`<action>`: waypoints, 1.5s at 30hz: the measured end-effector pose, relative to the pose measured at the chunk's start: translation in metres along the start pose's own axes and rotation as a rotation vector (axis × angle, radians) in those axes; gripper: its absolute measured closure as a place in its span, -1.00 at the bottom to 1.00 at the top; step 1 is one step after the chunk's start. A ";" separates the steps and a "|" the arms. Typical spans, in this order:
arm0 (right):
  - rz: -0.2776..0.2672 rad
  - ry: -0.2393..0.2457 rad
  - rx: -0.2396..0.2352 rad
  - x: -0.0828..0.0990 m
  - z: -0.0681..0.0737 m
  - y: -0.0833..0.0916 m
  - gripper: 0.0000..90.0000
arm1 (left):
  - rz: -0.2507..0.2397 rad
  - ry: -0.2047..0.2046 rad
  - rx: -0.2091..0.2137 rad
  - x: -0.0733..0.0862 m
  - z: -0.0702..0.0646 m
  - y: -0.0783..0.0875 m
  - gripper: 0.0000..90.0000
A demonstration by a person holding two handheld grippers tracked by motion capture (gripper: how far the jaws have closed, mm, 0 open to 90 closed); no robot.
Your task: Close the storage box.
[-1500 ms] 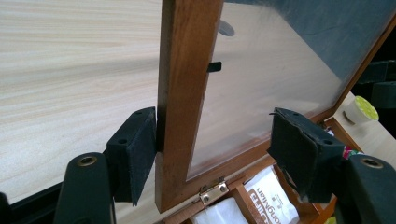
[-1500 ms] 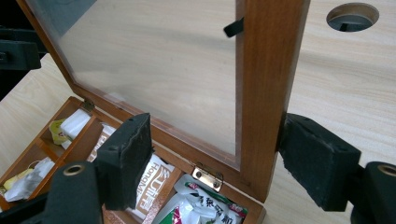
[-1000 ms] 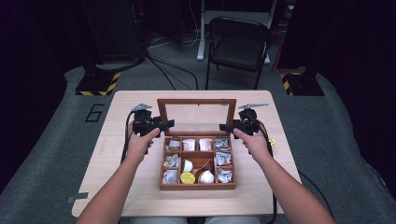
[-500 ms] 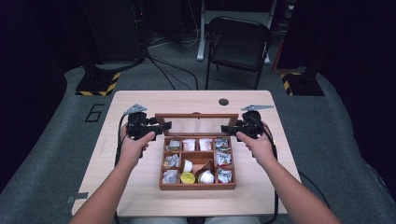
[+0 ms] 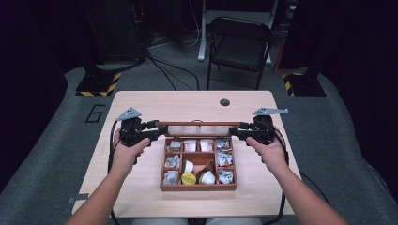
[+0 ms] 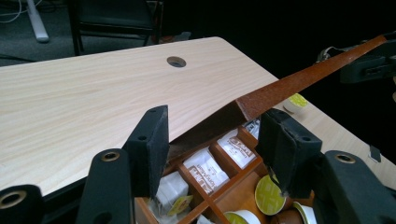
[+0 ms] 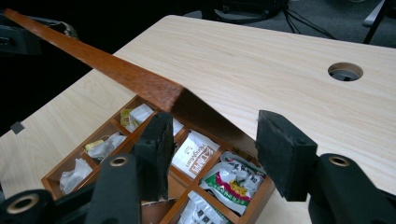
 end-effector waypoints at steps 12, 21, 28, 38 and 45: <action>-0.010 0.030 -0.027 0.020 0.016 0.013 0.06 | 0.004 -0.052 0.012 0.021 -0.017 0.015 -0.06; -0.014 0.069 -0.021 0.044 0.028 0.021 0.07 | 0.026 -0.070 0.019 0.049 -0.027 0.023 -0.07; -0.010 0.086 -0.014 0.061 0.032 0.022 0.07 | 0.035 -0.061 0.021 0.065 -0.031 0.026 -0.07; -0.003 0.070 -0.015 0.085 0.037 0.024 0.07 | 0.054 -0.057 0.008 0.088 -0.038 0.027 -0.07; 0.014 0.079 -0.005 0.101 0.039 0.023 0.07 | 0.081 -0.052 0.001 0.104 -0.040 0.027 -0.07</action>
Point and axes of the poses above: each handheld gripper's, and its own axes: y roughly backward along the jaws, x roughly out of its underside, z roughly to its left, the point moved 7 cm from there along -y, roughly forward along the jaws
